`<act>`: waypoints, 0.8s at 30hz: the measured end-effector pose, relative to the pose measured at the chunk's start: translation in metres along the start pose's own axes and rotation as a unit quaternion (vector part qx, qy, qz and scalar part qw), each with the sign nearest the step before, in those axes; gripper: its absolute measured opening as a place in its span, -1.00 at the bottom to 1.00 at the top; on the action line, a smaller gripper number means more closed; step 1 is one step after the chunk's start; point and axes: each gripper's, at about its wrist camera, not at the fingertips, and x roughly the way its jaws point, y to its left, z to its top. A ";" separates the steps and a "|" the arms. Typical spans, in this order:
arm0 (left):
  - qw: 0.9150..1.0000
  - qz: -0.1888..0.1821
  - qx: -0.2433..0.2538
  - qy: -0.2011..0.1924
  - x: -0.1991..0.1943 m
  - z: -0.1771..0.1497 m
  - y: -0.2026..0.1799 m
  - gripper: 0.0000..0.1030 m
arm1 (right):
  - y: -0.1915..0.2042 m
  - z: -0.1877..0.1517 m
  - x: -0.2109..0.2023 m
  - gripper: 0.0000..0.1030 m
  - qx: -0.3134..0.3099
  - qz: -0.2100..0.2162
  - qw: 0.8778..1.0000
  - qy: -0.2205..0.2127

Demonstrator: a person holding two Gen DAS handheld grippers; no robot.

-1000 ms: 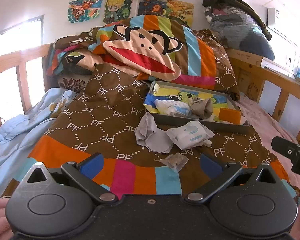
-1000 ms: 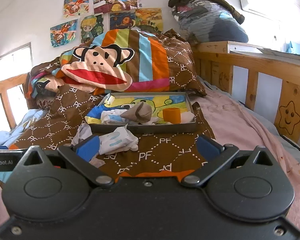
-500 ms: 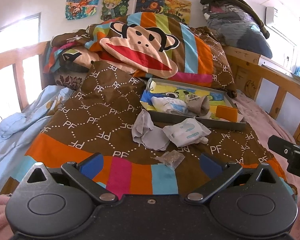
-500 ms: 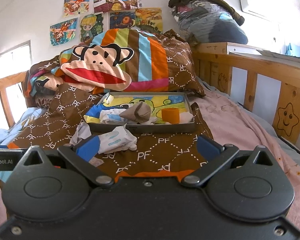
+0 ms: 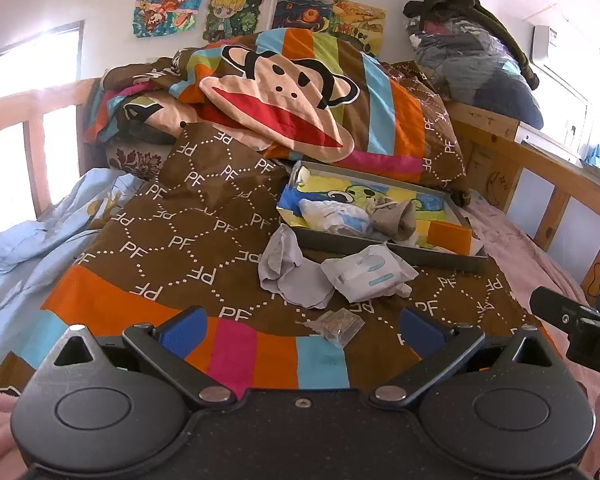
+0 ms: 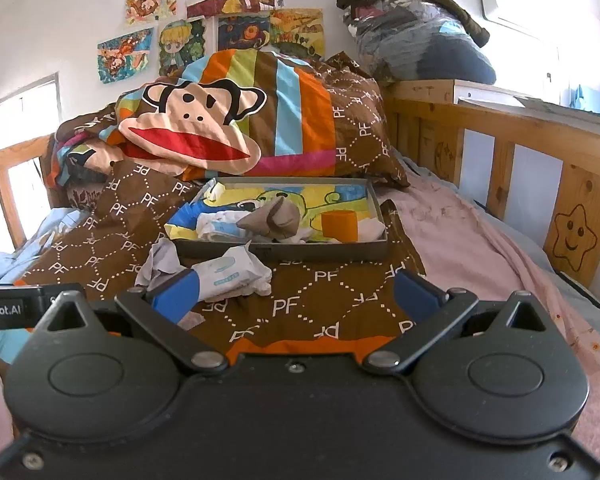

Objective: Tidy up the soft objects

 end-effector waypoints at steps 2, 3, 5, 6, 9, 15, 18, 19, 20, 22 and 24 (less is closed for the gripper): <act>1.000 0.000 0.000 -0.001 0.001 0.000 0.000 0.98 | 0.000 0.000 0.003 0.99 0.001 -0.001 1.000 0.005; 1.000 0.000 -0.001 -0.002 0.002 0.000 0.000 0.98 | 0.000 0.001 0.005 0.99 0.002 -0.001 1.000 0.008; 1.000 -0.001 -0.002 -0.002 0.004 0.001 -0.001 0.98 | 0.000 0.001 0.008 0.99 0.002 -0.001 1.000 0.013; 1.000 0.000 -0.002 -0.001 0.004 0.001 -0.001 0.98 | 0.000 0.002 0.009 0.99 0.002 0.000 1.000 0.015; 1.000 0.000 0.000 0.001 0.008 0.001 -0.002 0.98 | 0.001 0.004 0.018 0.99 0.003 -0.002 1.000 0.025; 1.000 -0.002 0.006 0.001 0.017 0.000 -0.003 0.98 | 0.003 0.009 0.040 0.99 -0.003 -0.003 0.999 0.046; 1.000 -0.003 0.009 0.004 0.024 0.000 -0.002 0.98 | 0.002 0.015 0.051 0.99 -0.006 0.005 0.999 0.050; 1.000 -0.003 0.009 0.005 0.026 -0.001 -0.001 0.98 | 0.002 0.018 0.057 0.99 -0.009 0.007 0.999 0.050; 1.000 -0.003 0.010 0.007 0.030 0.000 -0.001 0.98 | 0.001 0.020 0.062 0.99 -0.013 0.010 0.999 0.050; 1.000 -0.005 0.013 0.012 0.036 -0.001 0.000 0.98 | 0.001 0.026 0.074 0.99 -0.026 0.023 0.998 0.052; 1.000 -0.016 0.011 0.021 0.045 0.000 0.001 0.98 | 0.000 0.031 0.087 0.99 -0.034 0.036 0.997 0.056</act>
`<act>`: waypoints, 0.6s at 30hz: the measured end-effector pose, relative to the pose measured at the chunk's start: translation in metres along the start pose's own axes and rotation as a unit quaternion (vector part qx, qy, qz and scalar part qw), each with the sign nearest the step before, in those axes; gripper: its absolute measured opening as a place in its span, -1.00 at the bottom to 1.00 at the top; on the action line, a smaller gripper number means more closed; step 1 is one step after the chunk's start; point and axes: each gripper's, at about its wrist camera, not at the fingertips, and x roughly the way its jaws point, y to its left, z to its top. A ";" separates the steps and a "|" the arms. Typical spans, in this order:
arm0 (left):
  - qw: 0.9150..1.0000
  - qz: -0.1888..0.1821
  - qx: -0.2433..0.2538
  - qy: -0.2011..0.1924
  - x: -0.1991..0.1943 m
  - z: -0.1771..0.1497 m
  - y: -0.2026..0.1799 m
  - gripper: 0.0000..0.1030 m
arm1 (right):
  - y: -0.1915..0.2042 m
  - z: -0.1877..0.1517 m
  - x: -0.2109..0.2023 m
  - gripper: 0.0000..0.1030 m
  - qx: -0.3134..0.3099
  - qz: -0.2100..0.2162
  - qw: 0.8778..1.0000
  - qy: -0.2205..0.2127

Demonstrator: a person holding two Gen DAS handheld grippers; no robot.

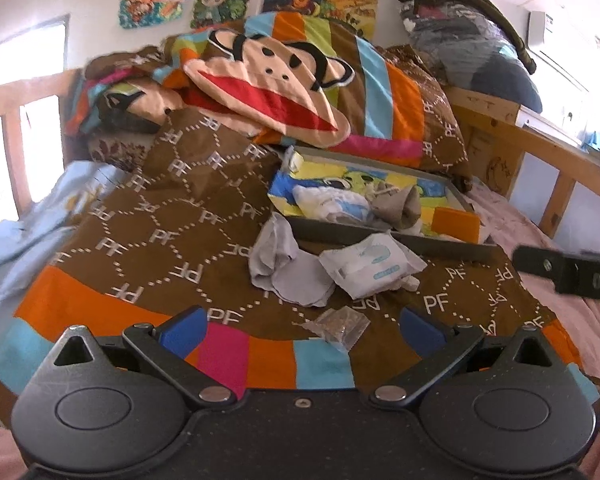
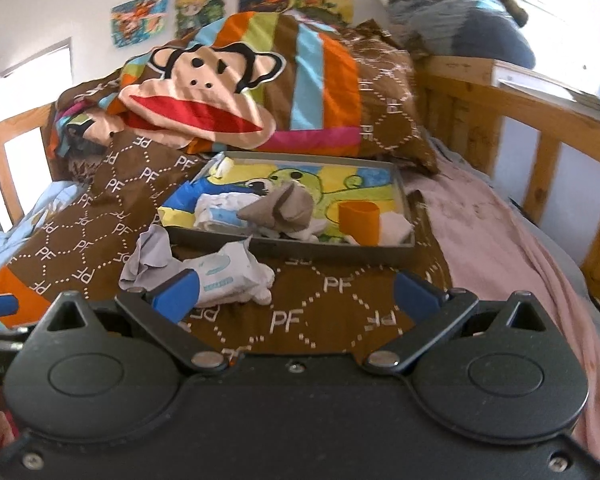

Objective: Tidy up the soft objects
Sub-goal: 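Grasp the small clear bag with the left gripper while the right gripper grasps the white wipes packet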

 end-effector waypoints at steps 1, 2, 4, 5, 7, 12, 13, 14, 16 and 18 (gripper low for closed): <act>1.000 -0.008 0.001 0.003 0.005 0.000 0.000 0.98 | -0.002 0.004 0.008 0.99 -0.003 0.009 1.000 0.002; 1.000 -0.014 0.004 0.005 0.011 0.001 0.001 0.98 | -0.004 0.006 0.015 0.99 -0.003 0.016 1.000 0.005; 1.000 -0.026 0.016 0.006 0.025 0.003 0.000 0.98 | -0.008 0.009 0.032 0.99 -0.004 0.033 0.999 0.015; 0.999 -0.032 0.023 0.008 0.031 0.003 -0.001 0.98 | -0.010 0.011 0.039 0.99 -0.006 0.042 0.999 0.017; 0.998 -0.047 0.039 0.013 0.045 0.003 -0.004 0.96 | -0.014 0.013 0.053 0.99 -0.009 0.059 0.998 0.020; 0.992 -0.083 0.078 0.045 0.079 0.000 -0.010 0.89 | -0.015 0.015 0.087 0.99 -0.030 0.095 0.994 0.040; 0.991 -0.086 0.085 0.051 0.084 -0.001 -0.012 0.86 | -0.014 0.014 0.094 0.99 -0.034 0.099 0.994 0.042; 0.990 -0.088 0.095 0.058 0.091 -0.002 -0.014 0.81 | -0.014 0.014 0.099 0.99 -0.036 0.102 0.993 0.043; 0.988 -0.088 0.104 0.067 0.100 -0.004 -0.015 0.75 | -0.013 0.012 0.112 0.99 -0.034 0.103 0.993 0.048; 0.987 -0.091 0.103 0.082 0.110 -0.004 -0.014 0.64 | -0.016 0.009 0.122 0.99 -0.026 0.107 0.993 0.053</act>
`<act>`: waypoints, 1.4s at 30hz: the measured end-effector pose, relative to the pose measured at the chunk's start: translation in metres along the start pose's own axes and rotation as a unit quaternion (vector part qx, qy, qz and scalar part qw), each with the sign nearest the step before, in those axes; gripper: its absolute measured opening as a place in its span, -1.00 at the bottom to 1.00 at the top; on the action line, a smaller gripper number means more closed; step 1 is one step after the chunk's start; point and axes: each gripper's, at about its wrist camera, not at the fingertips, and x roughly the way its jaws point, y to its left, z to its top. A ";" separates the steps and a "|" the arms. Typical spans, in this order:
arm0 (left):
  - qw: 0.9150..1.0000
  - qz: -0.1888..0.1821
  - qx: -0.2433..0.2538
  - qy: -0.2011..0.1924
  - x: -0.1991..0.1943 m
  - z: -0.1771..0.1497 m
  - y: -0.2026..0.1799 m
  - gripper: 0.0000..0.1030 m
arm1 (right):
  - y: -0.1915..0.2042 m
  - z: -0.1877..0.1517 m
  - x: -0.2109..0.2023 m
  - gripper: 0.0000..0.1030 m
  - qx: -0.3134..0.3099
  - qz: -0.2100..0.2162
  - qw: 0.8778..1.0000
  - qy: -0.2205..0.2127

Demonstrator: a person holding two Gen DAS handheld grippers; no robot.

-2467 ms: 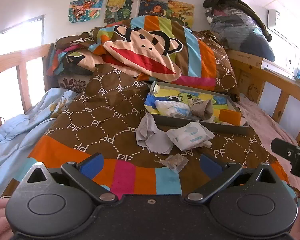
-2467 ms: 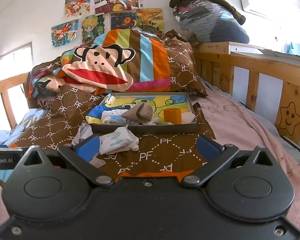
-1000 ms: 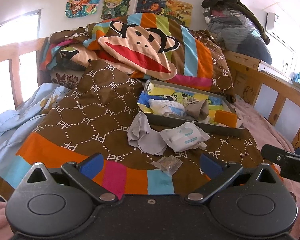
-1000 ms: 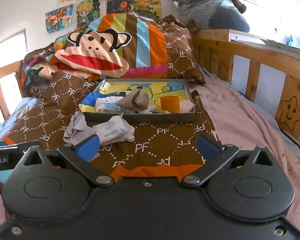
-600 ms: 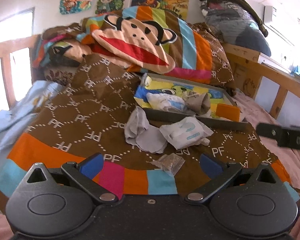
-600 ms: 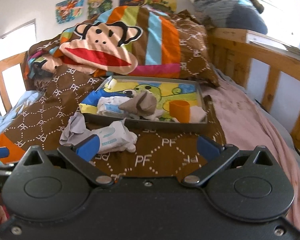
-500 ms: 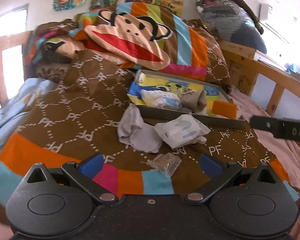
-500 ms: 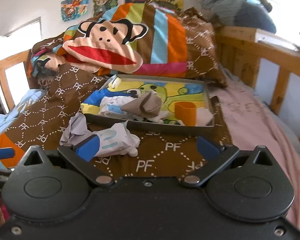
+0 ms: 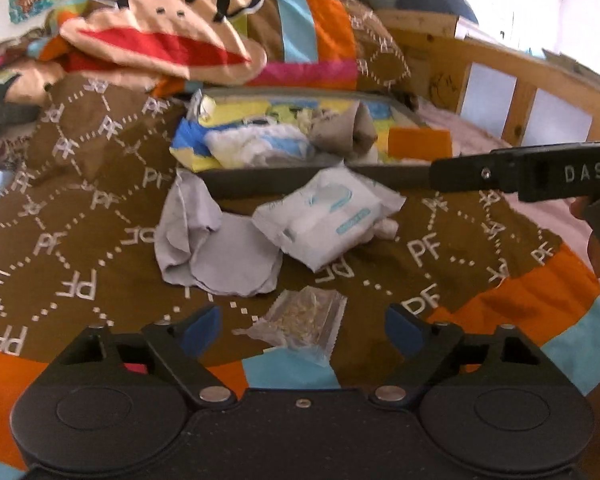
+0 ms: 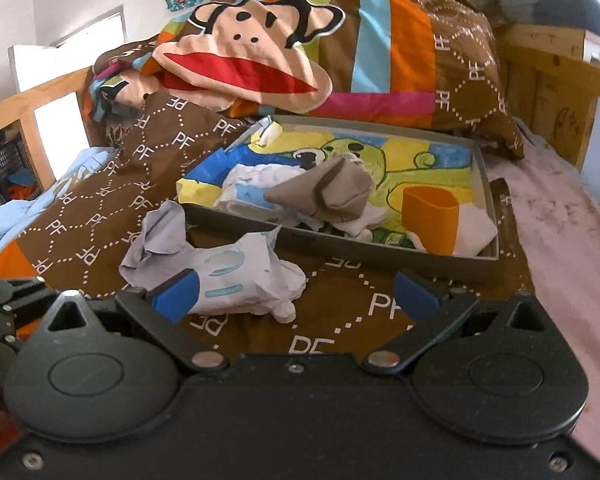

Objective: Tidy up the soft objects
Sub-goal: 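Grasp the small clear bag with the left gripper while the right gripper grasps the white wipes packet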

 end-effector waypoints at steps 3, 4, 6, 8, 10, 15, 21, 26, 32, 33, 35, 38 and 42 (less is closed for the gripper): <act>1.000 0.000 -0.005 0.019 0.011 0.000 0.002 0.48 | -0.006 -0.004 0.013 0.99 0.011 0.011 1.000 0.009; 1.000 0.002 -0.006 0.023 0.014 0.000 0.003 0.36 | -0.006 -0.006 0.019 0.99 0.010 0.014 1.000 0.011; 0.999 0.009 -0.007 0.034 0.020 0.000 0.004 0.17 | -0.004 -0.007 0.026 0.99 0.005 0.019 1.000 0.012; 0.999 0.016 -0.012 0.036 0.020 0.000 0.005 0.00 | -0.002 -0.008 0.032 0.99 0.000 0.025 1.000 0.013; 0.999 0.020 -0.027 0.035 0.020 0.002 0.009 -0.15 | 0.000 -0.008 0.041 0.99 -0.005 0.030 0.999 0.013; 0.996 0.054 -0.069 0.023 0.015 0.007 0.024 -0.36 | 0.007 -0.006 0.055 0.99 -0.015 0.040 0.999 0.015; 0.990 0.078 -0.113 -0.005 0.006 0.012 0.036 -0.61 | 0.016 0.000 0.076 0.99 -0.029 0.055 0.998 0.015; 0.988 0.088 -0.130 -0.009 0.005 0.014 0.041 -0.63 | 0.026 0.001 0.093 0.80 -0.047 0.070 0.996 0.018; 0.986 0.097 -0.138 -0.014 0.004 0.013 0.042 -0.63 | 0.032 -0.001 0.110 0.41 -0.060 0.082 0.994 0.033; 0.985 0.097 -0.141 -0.014 0.004 0.013 0.043 -0.63 | 0.034 -0.001 0.112 0.38 -0.063 0.084 0.994 0.034; 0.985 0.097 -0.142 -0.015 0.004 0.012 0.043 -0.63 | 0.037 -0.004 0.113 0.30 -0.070 0.089 0.993 0.034; 0.985 0.100 -0.137 -0.015 0.005 0.012 0.042 -0.63 | 0.042 -0.005 0.109 0.04 -0.082 0.094 0.992 0.034; 0.987 0.097 -0.130 -0.017 0.005 0.011 0.040 -0.63 | 0.045 -0.010 0.108 -0.45 -0.092 0.092 0.991 0.039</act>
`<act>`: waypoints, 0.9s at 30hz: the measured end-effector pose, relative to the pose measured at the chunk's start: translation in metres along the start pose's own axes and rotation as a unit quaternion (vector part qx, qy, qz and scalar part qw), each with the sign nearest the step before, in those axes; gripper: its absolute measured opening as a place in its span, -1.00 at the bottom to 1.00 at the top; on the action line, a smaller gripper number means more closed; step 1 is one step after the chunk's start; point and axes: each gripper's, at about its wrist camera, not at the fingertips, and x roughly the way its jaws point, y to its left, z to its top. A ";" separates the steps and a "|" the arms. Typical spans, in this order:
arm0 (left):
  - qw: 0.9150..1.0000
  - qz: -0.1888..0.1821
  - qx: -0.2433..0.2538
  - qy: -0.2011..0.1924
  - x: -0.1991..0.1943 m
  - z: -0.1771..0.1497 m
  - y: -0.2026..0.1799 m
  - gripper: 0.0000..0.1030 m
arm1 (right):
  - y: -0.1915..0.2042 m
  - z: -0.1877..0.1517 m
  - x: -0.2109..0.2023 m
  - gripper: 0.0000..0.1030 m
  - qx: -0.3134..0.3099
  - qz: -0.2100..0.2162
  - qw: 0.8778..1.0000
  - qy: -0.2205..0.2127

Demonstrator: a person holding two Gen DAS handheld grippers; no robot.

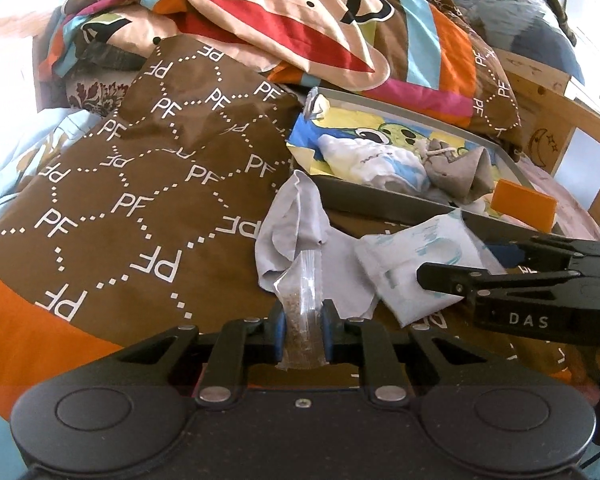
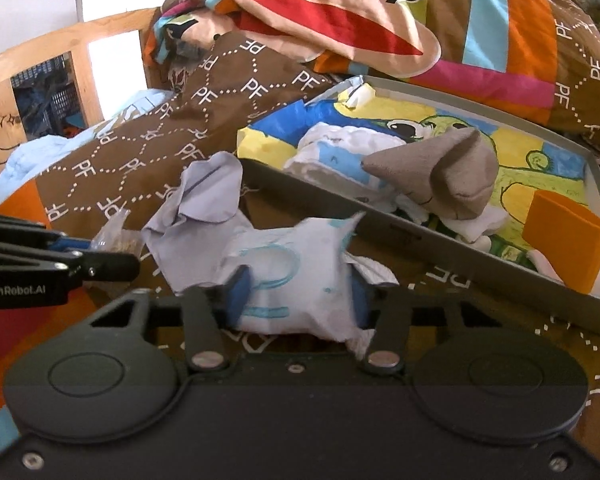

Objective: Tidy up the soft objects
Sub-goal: 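Lift the clear bag over the tray with the left gripper while the right gripper carries the wipes packet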

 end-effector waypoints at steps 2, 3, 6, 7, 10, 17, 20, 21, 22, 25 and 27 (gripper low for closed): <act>1.000 -0.001 0.002 -0.001 0.000 0.000 0.000 -0.63 | 0.001 -0.001 -0.001 -0.58 -0.002 -0.002 1.000 0.002; 1.000 -0.002 0.003 -0.001 -0.001 -0.001 0.000 -0.63 | 0.001 -0.001 -0.002 -0.65 -0.002 -0.001 1.000 0.003; 1.000 -0.004 0.003 -0.003 -0.001 -0.001 0.000 -0.63 | 0.003 -0.003 -0.005 -0.81 -0.009 -0.003 1.000 0.001; 1.000 -0.004 0.004 -0.003 -0.001 -0.001 0.000 -0.63 | 0.004 -0.003 -0.005 -0.83 -0.012 -0.001 1.000 0.001; 1.000 -0.004 0.006 -0.005 -0.002 -0.002 -0.001 -0.63 | 0.008 -0.004 -0.010 -0.90 -0.028 0.000 1.000 -0.004; 1.000 -0.008 0.014 -0.027 -0.009 -0.002 -0.001 -0.63 | 0.018 0.002 -0.030 -0.94 -0.050 -0.006 0.998 -0.032; 0.999 -0.013 0.013 -0.041 -0.015 0.000 0.000 -0.63 | 0.014 0.009 -0.039 -0.95 -0.045 -0.012 0.998 -0.046; 0.999 -0.011 0.015 -0.045 -0.016 0.000 -0.001 -0.63 | 0.013 0.010 -0.043 -0.95 -0.043 -0.015 0.998 -0.051; 0.999 -0.009 0.016 -0.049 -0.018 0.002 -0.002 -0.63 | 0.011 0.012 -0.046 -0.95 -0.042 -0.019 0.997 -0.056; 0.998 -0.007 0.016 -0.059 -0.022 0.009 -0.006 -0.63 | 0.004 0.019 -0.059 -0.95 -0.034 -0.030 0.996 -0.080; 0.997 -0.006 0.028 -0.069 -0.025 0.016 -0.011 -0.63 | -0.003 0.026 -0.069 -0.94 -0.022 -0.042 0.994 -0.101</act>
